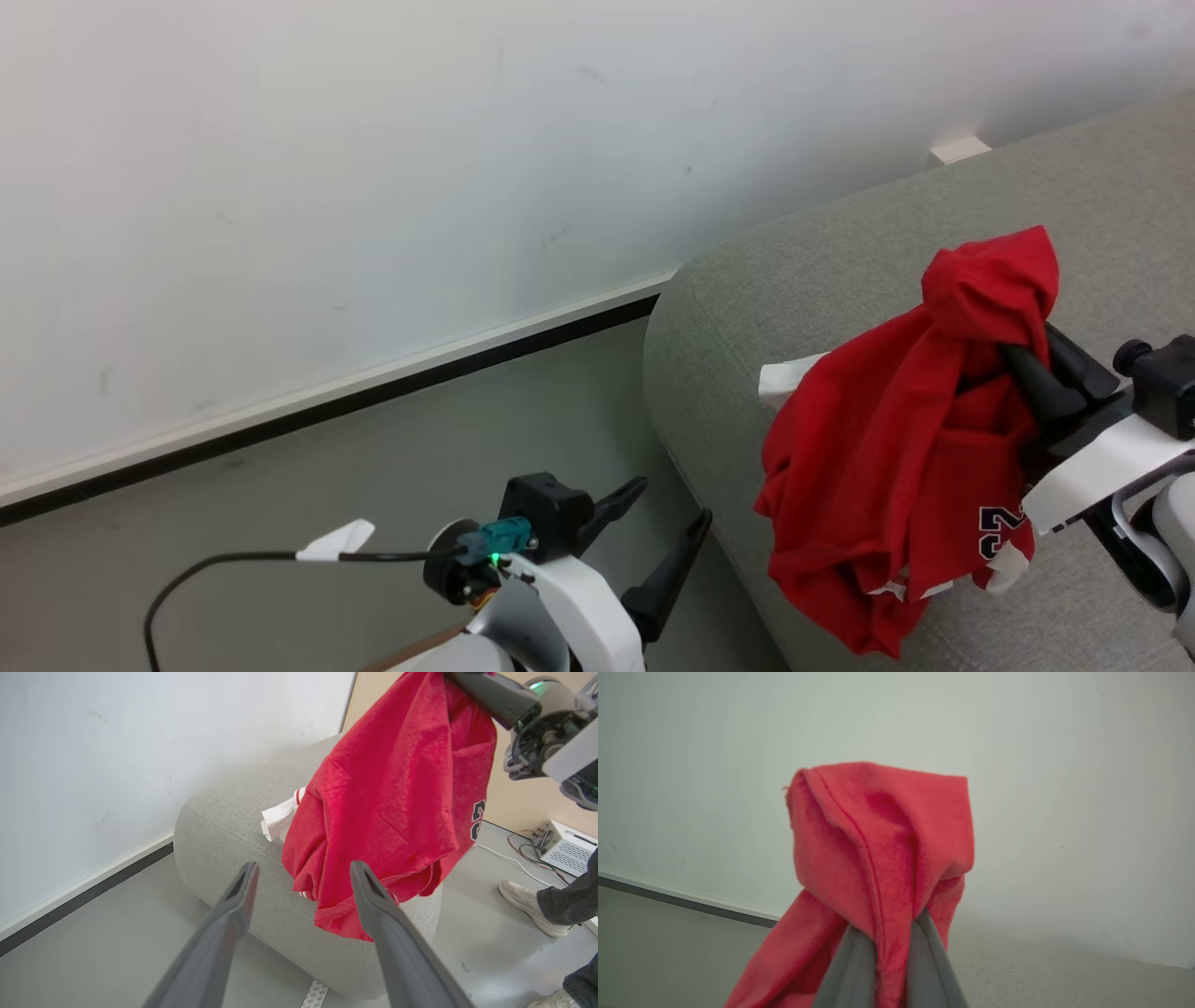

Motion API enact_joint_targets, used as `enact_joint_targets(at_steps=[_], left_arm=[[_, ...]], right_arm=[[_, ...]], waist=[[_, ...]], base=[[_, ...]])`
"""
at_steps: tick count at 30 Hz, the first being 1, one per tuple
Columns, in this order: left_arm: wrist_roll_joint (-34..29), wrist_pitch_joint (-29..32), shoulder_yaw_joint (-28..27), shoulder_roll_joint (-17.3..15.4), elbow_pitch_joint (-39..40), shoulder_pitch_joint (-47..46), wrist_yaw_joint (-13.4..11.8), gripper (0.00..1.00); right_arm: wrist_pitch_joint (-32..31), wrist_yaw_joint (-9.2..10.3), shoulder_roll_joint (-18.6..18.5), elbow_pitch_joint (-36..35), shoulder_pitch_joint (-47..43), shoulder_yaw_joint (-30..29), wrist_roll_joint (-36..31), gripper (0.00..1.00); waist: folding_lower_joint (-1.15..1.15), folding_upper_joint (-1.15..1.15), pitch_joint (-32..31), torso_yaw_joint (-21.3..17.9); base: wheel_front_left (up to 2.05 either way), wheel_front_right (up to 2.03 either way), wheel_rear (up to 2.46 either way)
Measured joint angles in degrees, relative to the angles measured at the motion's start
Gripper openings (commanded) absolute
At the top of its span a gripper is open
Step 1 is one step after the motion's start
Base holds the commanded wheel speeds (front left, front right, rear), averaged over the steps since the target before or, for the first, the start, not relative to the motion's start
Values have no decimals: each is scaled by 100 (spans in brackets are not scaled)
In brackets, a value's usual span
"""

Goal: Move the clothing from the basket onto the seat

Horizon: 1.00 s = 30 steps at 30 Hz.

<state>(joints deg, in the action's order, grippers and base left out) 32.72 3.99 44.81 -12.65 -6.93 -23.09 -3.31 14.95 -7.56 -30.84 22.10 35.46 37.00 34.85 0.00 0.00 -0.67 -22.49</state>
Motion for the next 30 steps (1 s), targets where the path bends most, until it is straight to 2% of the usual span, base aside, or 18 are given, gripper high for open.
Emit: enact_joint_targets(at_steps=[11, 17, 24, 30], left_arm=[[-115, 257, 100, -81, 270, -443, 113, 100], [-358, 402, 87, -210, 649, -1073, 283, 100], [-512, 521, 71, -200, 924, -1794, 471, 100], [-610, 485, 55, -246, 935, -2013, 580, 100]], right_arm=[[-1, 0, 52, 105, 320, -1091, -207, 0], [-188, 0, 100, 390, 1048, -2087, -304, 0], [-550, 1, -220, 968, 2130, -3405, -675, 0], [-762, 0, -413, 1577, 2473, -4242, -1437, 0]], waist=[[0, 0, 544, 287], [1, 0, 1303, 519], [2, 0, 2333, 839], [2, 0, 3061, 1127]], base=[[0, 0, 0], [0, 0, 0], [0, 0, 0], [0, 0, 0]])
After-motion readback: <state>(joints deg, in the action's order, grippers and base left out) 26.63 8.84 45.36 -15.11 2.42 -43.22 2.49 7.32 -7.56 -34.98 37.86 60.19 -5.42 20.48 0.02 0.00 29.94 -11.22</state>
